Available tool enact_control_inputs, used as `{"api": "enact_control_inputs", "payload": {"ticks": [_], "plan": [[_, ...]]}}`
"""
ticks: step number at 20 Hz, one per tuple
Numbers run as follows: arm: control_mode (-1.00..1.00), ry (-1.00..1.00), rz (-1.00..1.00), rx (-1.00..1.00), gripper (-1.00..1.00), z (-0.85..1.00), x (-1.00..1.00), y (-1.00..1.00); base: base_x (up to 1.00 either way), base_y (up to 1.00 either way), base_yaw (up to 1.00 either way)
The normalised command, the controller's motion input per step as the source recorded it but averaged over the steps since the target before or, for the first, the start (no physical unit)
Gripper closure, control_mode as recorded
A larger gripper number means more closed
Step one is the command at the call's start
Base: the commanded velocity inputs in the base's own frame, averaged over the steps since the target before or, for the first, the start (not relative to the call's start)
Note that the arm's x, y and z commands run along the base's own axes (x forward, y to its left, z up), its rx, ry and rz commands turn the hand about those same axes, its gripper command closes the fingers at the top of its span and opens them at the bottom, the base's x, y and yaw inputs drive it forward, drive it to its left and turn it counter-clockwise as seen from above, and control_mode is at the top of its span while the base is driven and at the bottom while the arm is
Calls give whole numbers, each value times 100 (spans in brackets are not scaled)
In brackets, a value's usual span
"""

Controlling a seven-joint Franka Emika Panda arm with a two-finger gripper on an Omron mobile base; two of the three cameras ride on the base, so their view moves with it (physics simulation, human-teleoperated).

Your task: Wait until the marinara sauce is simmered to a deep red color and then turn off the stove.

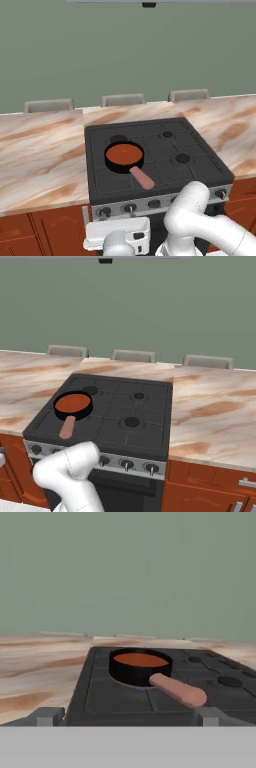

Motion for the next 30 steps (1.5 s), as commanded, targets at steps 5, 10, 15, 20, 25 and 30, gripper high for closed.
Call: {"api": "enact_control_inputs", "payload": {"ticks": [5, 10, 15, 20, 25, 30], "plan": [[-100, -2, 15, 3, -100, -37, 17, -9, 0, 0, 0], [-100, 0, 16, 4, -100, -28, 30, -4, 0, 0, 0], [-100, 0, 8, 4, -100, -26, 34, 0, 0, 0, 0], [-100, 0, 3, 3, -100, -31, 20, 0, 0, 0, 0], [-100, -2, 0, 3, -100, -37, 1, 9, 0, 0, 0], [-100, 0, -9, 6, -100, -20, 0, 13, 0, 0, 0]]}}
